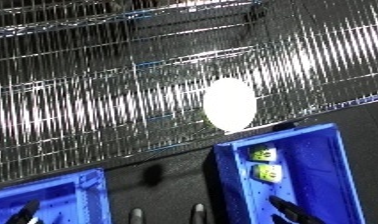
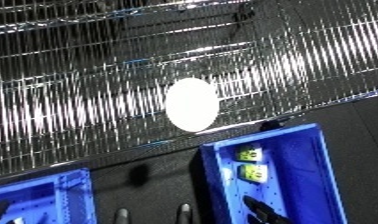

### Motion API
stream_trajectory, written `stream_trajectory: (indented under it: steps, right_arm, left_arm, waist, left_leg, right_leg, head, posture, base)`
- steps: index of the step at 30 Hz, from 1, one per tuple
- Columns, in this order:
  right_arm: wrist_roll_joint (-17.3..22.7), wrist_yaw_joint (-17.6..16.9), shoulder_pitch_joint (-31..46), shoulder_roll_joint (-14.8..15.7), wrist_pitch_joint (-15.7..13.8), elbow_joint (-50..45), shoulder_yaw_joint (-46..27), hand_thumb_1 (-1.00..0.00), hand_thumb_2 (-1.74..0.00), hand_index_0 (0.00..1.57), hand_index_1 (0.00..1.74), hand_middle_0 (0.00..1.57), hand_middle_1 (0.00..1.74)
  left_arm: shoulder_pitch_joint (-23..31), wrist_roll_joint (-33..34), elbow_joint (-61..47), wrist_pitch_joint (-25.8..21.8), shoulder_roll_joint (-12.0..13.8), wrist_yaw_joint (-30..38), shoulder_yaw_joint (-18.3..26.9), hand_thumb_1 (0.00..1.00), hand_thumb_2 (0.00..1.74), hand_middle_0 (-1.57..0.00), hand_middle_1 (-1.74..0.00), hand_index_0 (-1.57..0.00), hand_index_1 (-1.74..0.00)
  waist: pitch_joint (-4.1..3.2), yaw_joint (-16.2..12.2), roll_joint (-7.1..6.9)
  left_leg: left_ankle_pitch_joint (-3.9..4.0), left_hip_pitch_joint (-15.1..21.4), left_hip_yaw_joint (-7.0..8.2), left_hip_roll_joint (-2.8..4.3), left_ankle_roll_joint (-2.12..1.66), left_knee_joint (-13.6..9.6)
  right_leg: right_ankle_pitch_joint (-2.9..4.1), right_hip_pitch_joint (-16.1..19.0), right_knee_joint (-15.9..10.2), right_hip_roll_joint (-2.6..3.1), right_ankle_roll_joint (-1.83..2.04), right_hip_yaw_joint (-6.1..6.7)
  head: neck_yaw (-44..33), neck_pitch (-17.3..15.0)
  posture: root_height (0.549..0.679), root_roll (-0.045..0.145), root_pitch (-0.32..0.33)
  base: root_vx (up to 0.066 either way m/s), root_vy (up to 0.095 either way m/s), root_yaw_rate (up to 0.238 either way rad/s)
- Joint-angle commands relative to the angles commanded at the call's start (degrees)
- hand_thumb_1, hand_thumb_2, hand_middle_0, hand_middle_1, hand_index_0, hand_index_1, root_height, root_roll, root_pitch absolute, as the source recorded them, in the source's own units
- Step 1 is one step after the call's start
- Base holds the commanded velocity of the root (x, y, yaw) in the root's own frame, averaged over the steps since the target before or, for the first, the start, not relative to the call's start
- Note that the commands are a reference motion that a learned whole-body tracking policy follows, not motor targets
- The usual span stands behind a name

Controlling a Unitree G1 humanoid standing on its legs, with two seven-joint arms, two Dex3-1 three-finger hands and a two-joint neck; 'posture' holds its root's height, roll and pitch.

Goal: Pick up the object and place it into the box

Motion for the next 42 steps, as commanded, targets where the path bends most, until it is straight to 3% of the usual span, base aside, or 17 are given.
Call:
stream_trajectory:
  steps: [6, 10, 16, 19, 22, 25, 30, 37, 42]
  right_arm:
    - [1.5, -4.0, 4.9, -4.1, -1.7, -25.1, 1.3, 0.0, 0.0, 0.0, 0.0, 0.0, 0.0]
    - [6.9, -1.2, 6.6, -5.0, -3.7, -35.9, -1.5, 0.0, 0.0, 0.0, 0.0, 0.0, 0.0]
    - [15.9, 5.1, 5.9, -3.0, -5.4, -45.1, -7.1, 0.0, 0.0, 0.0, 0.0, 0.0, 0.0]
    - [17.3, 5.5, 4.7, -2.2, -7.3, -48.0, -9.5, 0.0, 0.0, 0.0, 0.0, 0.0, 0.0]
    - [17.3, 3.8, 3.9, -1.8, -10.0, -50.4, -11.7, 0.0, 0.0, 0.0, 0.0, 0.0, 0.0]
    - [14.6, 0.2, 3.0, -1.6, -13.6, -52.4, -14.0, 0.0, 0.0, 0.0, 0.0, 0.0, 0.0]
    - [4.6, -8.6, 0.6, -2.8, -17.9, -53.6, -16.5, 0.0, 0.0, 0.0, 0.0, 0.0, 0.0]
    - [-7.1, -21.9, -4.9, -6.6, -18.0, -47.7, -16.0, 0.0, 0.0, 0.0, 0.0, 0.0, 0.0]
    - [-13.0, -30.0, -9.7, -9.2, -16.0, -42.9, -12.9, 0.0, 0.0, 0.0, 0.0, 0.0, 0.0]
  left_arm:
    - [3.7, -1.0, -2.0, -1.7, 0.7, 1.0, 0.6, 0.0, 0.0, 0.0, 0.0, 0.0, 0.0]
    - [4.3, -1.7, -0.5, -3.1, 0.3, 0.6, 1.3, 0.0, 0.0, 0.0, 0.0, 0.0, 0.0]
    - [4.1, -0.9, 2.0, -4.2, -0.4, -0.3, 2.2, 0.0, 0.0, 0.0, 0.0, 0.0, 0.0]
    - [3.9, -0.7, 2.3, -4.3, -0.7, -0.3, 2.3, 0.0, 0.0, 0.0, 0.0, 0.0, 0.0]
    - [3.9, -0.5, 2.3, -4.0, -0.8, -0.1, 2.6, 0.0, 0.0, 0.0, 0.0, 0.0, 0.0]
    - [3.9, -0.4, 2.3, -3.6, -0.9, -0.1, 3.0, 0.0, 0.0, 0.0, 0.0, 0.0, 0.0]
    - [4.0, 0.0, 1.7, -3.1, -1.5, 0.2, 3.4, 0.0, 0.0, 0.0, 0.0, 0.0, 0.0]
    - [3.9, 0.7, -0.1, -2.4, -1.9, 1.4, 2.5, 0.0, 0.0, 0.0, 0.0, 0.0, 0.0]
    - [3.8, 1.1, -0.8, -1.9, -2.0, 2.0, 1.6, 0.0, 0.0, 0.0, 0.0, 0.0, 0.0]
  waist:
    - [0.0, -2.1, -0.79]
    - [0.0, -3.4, -1.1]
    - [0.0, -4.5, -1.08]
    - [0.0, -4.6, -0.95]
    - [0.0, -4.7, -0.83]
    - [0.0, -4.8, -0.69]
    - [0.0, -4.8, -0.56]
    - [0.0, -3.6, -0.16]
    - [0.0, -2.4, 0.22]
  left_leg:
    - [0.08, -0.7, 1.1, 0.83, -0.14, 0.2]
    - [-0.17, -1.0, 1.97, 1.36, -0.19, 0.5]
    - [-0.74, -1.3, 3.02, 1.86, -0.31, 1.0]
    - [-0.98, -1.5, 3.31, 1.99, -0.38, 1.3]
    - [-1.17, -1.5, 3.48, 2.05, -0.45, 1.5]
    - [-1.28, -1.6, 3.62, 2.1, -0.5, 1.6]
    - [-1.44, -1.8, 3.84, 2.21, -0.53, 2.0]
    - [-1.57, -2.5, 3.57, 1.99, -0.23, 2.7]
    - [-1.66, -3.0, 3.04, 1.6, -0.02, 3.1]
  right_leg:
    - [-0.09, -1.3, 0.2, 0.44, 0.0, 0.88]
    - [-0.36, -1.8, 0.4, 0.76, 0.1, 1.54]
    - [-0.62, -2.1, 0.6, 0.81, 0.29, 1.91]
    - [-0.63, -2.2, 0.7, 0.67, 0.35, 1.88]
    - [-0.64, -2.2, 0.7, 0.55, 0.38, 1.77]
    - [-0.67, -2.3, 0.9, 0.51, 0.38, 1.72]
    - [-0.74, -2.3, 1.0, 0.52, 0.16, 1.62]
    - [-1.08, -2.8, 1.8, 0.32, -0.26, 1.2]
    - [-1.39, -3.0, 2.4, 0.18, -0.69, 0.81]
  head:
    - [-4.4, 3.1]
    - [-6.3, 5.0]
    - [-6.8, 5.7]
    - [-6.8, 5.6]
    - [-6.9, 5.5]
    - [-7.2, 5.7]
    - [-6.9, 5.6]
    - [-5.2, 5.8]
    - [-3.1, 5.3]
  posture:
    - [0.653, 0.035, 0.075]
    - [0.652, 0.035, 0.082]
    - [0.652, 0.036, 0.086]
    - [0.652, 0.037, 0.087]
    - [0.652, 0.038, 0.088]
    - [0.652, 0.038, 0.089]
    - [0.652, 0.039, 0.09]
    - [0.651, 0.039, 0.091]
    - [0.65, 0.04, 0.091]
  base:
    - [-0.019, 0.03, -0.148]
    - [-0.009, 0.043, -0.129]
    - [-0.003, 0.032, -0.073]
    - [0.003, 0.021, -0.02]
    - [0.007, 0.011, 0.009]
    - [0.01, 0.015, -0.01]
    - [0.006, 0.01, -0.009]
    - [0.008, -0.009, 0.029]
    - [0.012, -0.016, 0.044]
